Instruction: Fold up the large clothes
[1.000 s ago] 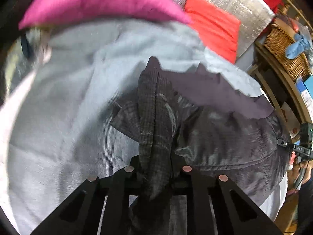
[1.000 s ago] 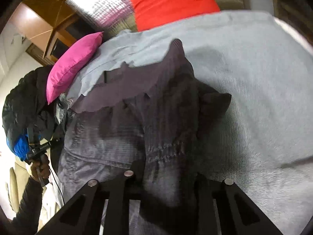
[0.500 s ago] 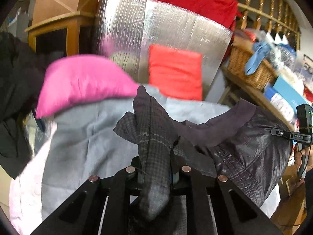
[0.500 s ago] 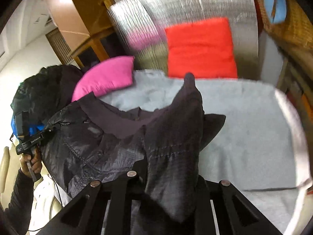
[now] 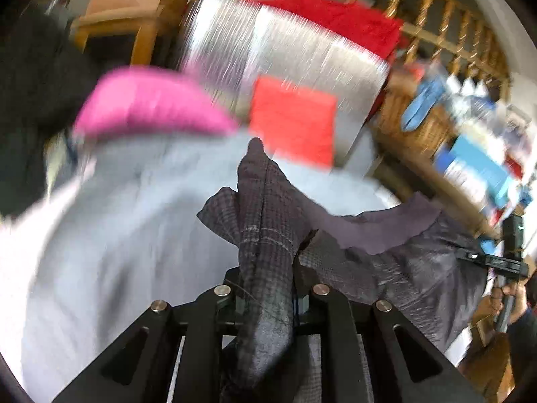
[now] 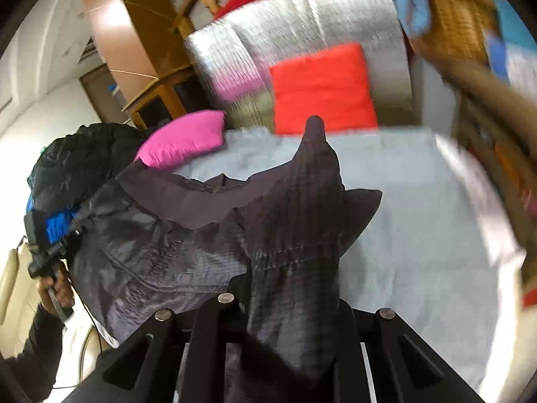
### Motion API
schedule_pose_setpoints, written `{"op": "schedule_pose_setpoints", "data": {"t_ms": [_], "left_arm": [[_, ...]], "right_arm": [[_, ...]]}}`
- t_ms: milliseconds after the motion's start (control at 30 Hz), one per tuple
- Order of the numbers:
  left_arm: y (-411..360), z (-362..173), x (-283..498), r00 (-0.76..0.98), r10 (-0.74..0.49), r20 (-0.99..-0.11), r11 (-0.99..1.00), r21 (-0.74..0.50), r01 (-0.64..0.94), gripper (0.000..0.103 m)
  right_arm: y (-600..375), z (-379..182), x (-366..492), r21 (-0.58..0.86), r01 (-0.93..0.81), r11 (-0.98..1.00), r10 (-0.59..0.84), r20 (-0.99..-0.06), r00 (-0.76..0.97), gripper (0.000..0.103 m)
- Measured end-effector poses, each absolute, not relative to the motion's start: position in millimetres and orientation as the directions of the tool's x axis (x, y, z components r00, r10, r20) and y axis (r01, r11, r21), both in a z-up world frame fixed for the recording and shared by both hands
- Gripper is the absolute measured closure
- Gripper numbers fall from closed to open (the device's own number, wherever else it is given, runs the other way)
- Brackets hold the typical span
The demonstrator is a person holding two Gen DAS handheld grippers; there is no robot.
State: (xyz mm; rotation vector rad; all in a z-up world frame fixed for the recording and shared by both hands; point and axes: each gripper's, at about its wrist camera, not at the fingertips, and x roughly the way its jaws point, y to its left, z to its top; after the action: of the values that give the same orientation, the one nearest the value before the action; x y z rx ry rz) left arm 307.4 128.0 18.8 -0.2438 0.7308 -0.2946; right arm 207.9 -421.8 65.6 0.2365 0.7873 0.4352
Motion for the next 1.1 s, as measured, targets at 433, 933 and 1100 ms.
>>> {"op": "schedule_pose_setpoints", "data": {"t_ms": [433, 933, 1100], "left_arm": [[160.4, 5.8, 292.5, 0.724, -0.063, -0.687, 0.990, -0.135, -0.043, 0.038], [85.3, -84.8, 327.0, 0.552, -0.018, -0.834, 0.997, 0.025, 0.069, 0.032], [85.1, -58.0, 321.8, 0.590, 0.022, -0.807, 0.998, 0.055, 0.038, 0.032]], "right_arm": [[-487.6, -26.6, 171.3, 0.429, 0.069, 0.901, 0.284, -0.701, 0.654, 0.030], [-458.6, -93.1, 230.8, 0.602, 0.064, 0.796, 0.491, -0.703, 0.515, 0.027], [-444.1, -77.4, 227.0, 0.488, 0.051, 0.872, 0.394, -0.759, 0.517, 0.025]]}}
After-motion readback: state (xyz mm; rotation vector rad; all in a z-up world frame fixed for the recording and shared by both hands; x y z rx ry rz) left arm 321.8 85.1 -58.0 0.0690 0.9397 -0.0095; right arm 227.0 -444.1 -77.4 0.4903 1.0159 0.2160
